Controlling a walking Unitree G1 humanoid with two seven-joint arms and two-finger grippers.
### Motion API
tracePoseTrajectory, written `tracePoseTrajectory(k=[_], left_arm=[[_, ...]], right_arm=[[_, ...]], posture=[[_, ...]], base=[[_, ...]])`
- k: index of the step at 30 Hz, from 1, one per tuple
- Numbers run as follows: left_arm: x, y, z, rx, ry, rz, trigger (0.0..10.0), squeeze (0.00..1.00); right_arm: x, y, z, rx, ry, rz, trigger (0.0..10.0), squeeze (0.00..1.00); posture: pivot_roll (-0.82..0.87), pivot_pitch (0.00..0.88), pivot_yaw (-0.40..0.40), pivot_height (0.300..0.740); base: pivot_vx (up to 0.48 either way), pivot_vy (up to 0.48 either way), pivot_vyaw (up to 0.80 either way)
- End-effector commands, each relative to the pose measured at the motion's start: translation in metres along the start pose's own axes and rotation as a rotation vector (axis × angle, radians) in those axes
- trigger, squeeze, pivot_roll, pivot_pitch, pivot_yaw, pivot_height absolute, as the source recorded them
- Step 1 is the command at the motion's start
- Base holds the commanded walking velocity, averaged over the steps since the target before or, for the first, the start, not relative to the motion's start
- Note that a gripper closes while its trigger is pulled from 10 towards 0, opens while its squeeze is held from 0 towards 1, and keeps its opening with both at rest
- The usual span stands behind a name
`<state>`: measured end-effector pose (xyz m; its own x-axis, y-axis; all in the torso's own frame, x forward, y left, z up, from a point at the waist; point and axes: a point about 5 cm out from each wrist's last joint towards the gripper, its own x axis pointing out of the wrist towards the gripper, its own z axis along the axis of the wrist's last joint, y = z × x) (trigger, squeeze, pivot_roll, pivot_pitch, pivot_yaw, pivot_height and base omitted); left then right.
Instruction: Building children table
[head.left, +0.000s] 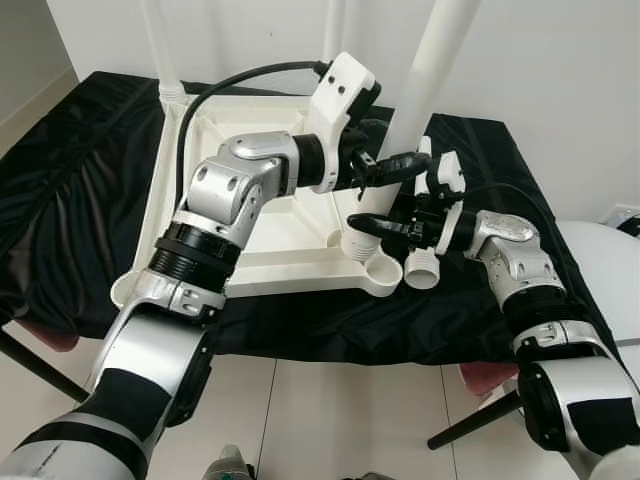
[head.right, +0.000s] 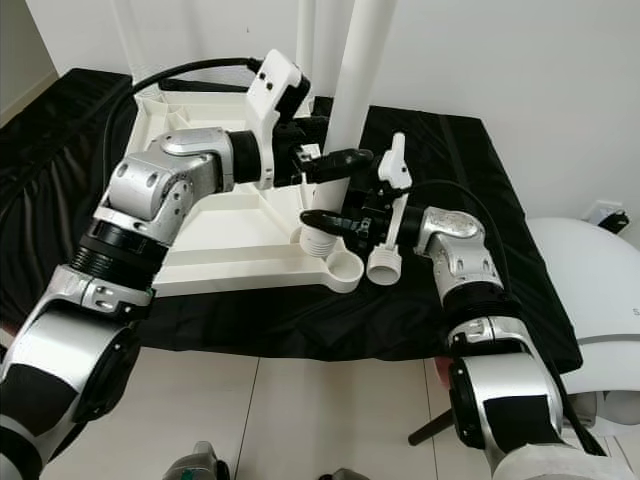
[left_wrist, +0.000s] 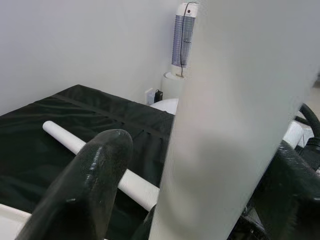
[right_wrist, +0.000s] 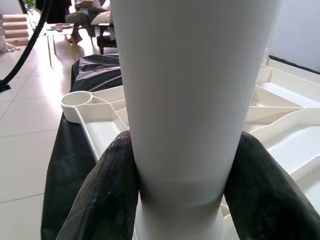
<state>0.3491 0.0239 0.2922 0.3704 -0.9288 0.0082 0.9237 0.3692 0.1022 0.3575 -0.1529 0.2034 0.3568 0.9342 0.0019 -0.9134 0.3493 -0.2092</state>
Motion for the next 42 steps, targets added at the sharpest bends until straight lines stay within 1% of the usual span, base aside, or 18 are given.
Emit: tracePoseTrajectory(k=[1, 9, 10, 20, 21, 23, 26, 27, 28, 33, 34, 35, 36, 37, 38, 39, 40, 42], left_arm=[[-0.001, 0.007, 0.004, -0.009, 0.002, 0.079, 0.0, 0.00], [-0.002, 0.011, 0.006, -0.021, -0.019, 0.103, 0.0, 0.00], [-0.003, 0.011, 0.005, -0.011, -0.008, 0.103, 10.0, 0.00], [-0.006, 0.014, 0.007, -0.006, -0.014, 0.119, 10.0, 0.00], [-0.007, 0.014, 0.008, -0.007, -0.032, 0.122, 0.0, 0.00], [-0.008, 0.014, 0.010, -0.009, -0.053, 0.119, 0.0, 0.00], [-0.008, 0.013, 0.010, -0.006, -0.052, 0.107, 0.0, 0.00], [-0.008, 0.011, 0.009, 0.005, -0.041, 0.096, 1.0, 0.00], [-0.008, 0.010, 0.009, 0.016, -0.031, 0.091, 10.0, 0.00], [-0.007, 0.008, 0.007, 0.039, -0.016, 0.084, 10.0, 0.00], [-0.007, 0.006, 0.008, 0.050, -0.018, 0.078, 10.0, 0.00], [-0.007, 0.006, 0.008, 0.050, -0.018, 0.078, 10.0, 0.00], [-0.007, 0.005, 0.008, 0.058, -0.021, 0.073, 10.0, 0.00], [-0.007, 0.004, 0.008, 0.065, -0.023, 0.069, 10.0, 0.00], [-0.007, 0.003, 0.009, 0.070, -0.026, 0.064, 10.0, 0.00], [-0.007, 0.003, 0.009, 0.070, -0.026, 0.064, 10.0, 0.00], [-0.006, 0.003, 0.009, 0.073, -0.029, 0.062, 10.0, 0.00], [-0.006, 0.003, 0.010, 0.073, -0.031, 0.061, 10.0, 0.00]], right_arm=[[0.000, 0.002, -0.001, -0.019, -0.008, 0.007, 10.0, 0.00], [-0.001, 0.002, -0.003, -0.020, -0.010, -0.016, 10.0, 0.00], [-0.002, 0.002, -0.003, -0.019, -0.011, -0.021, 10.0, 0.00], [-0.003, 0.000, -0.004, 0.001, -0.015, -0.062, 10.0, 0.00], [-0.003, -0.001, -0.004, -0.004, -0.019, -0.071, 10.0, 0.00], [-0.003, -0.002, -0.002, -0.015, -0.029, -0.085, 10.0, 0.00], [-0.003, -0.003, 0.000, -0.027, -0.043, -0.100, 10.0, 0.00], [-0.002, -0.004, 0.001, -0.030, -0.050, -0.112, 10.0, 0.00], [-0.002, -0.005, 0.002, -0.031, -0.055, -0.121, 10.0, 0.00], [-0.002, -0.006, 0.001, -0.005, -0.055, -0.144, 10.0, 0.00], [-0.002, -0.006, 0.001, 0.025, -0.064, -0.134, 10.0, 0.21], [-0.002, -0.006, 0.001, 0.025, -0.064, -0.134, 10.0, 0.21], [-0.003, -0.006, 0.002, 0.047, -0.071, -0.119, 10.0, 1.00], [-0.003, -0.005, 0.002, 0.050, -0.076, -0.113, 10.0, 1.00], [-0.003, -0.005, 0.003, 0.041, -0.069, -0.110, 10.0, 0.49], [-0.003, -0.005, 0.003, 0.041, -0.069, -0.110, 10.0, 0.49], [-0.003, -0.005, 0.003, 0.028, -0.057, -0.108, 10.0, 0.00], [-0.003, -0.005, 0.003, 0.023, -0.054, -0.108, 10.0, 0.00]], posture=[[0.05, 0.000, -0.039, 0.740], [0.05, 0.000, -0.035, 0.740], [0.05, 0.000, -0.035, 0.740], [0.05, 0.000, -0.039, 0.740], [0.05, 0.000, -0.040, 0.740], [0.05, 0.000, -0.041, 0.740], [0.05, 0.000, -0.042, 0.740], [0.05, 0.000, -0.042, 0.740], [0.05, 0.000, -0.043, 0.740], [0.05, 0.000, -0.043, 0.740], [0.05, 0.000, -0.043, 0.740], [0.05, 0.000, -0.043, 0.740], [0.05, 0.000, -0.043, 0.740], [0.05, 0.000, -0.044, 0.740], [0.05, 0.000, -0.044, 0.740], [0.05, 0.000, -0.044, 0.740], [0.05, 0.000, -0.046, 0.740], [0.05, 0.000, -0.046, 0.740]], base=[[0.000, 0.000, 0.00], [0.000, 0.000, 0.00], [0.000, 0.000, 0.00], [0.000, 0.000, 0.00], [0.000, 0.000, 0.00], [0.000, 0.000, 0.00], [0.000, 0.000, 0.00], [0.000, 0.000, 0.00], [0.000, 0.000, 0.00], [0.000, 0.000, 0.00], [0.000, 0.000, 0.00], [0.000, 0.000, 0.00], [0.000, 0.000, 0.00], [0.000, 0.000, 0.00], [0.000, 0.000, 0.00], [0.000, 0.000, 0.00], [0.000, 0.000, 0.00], [0.000, 0.000, 0.00]])
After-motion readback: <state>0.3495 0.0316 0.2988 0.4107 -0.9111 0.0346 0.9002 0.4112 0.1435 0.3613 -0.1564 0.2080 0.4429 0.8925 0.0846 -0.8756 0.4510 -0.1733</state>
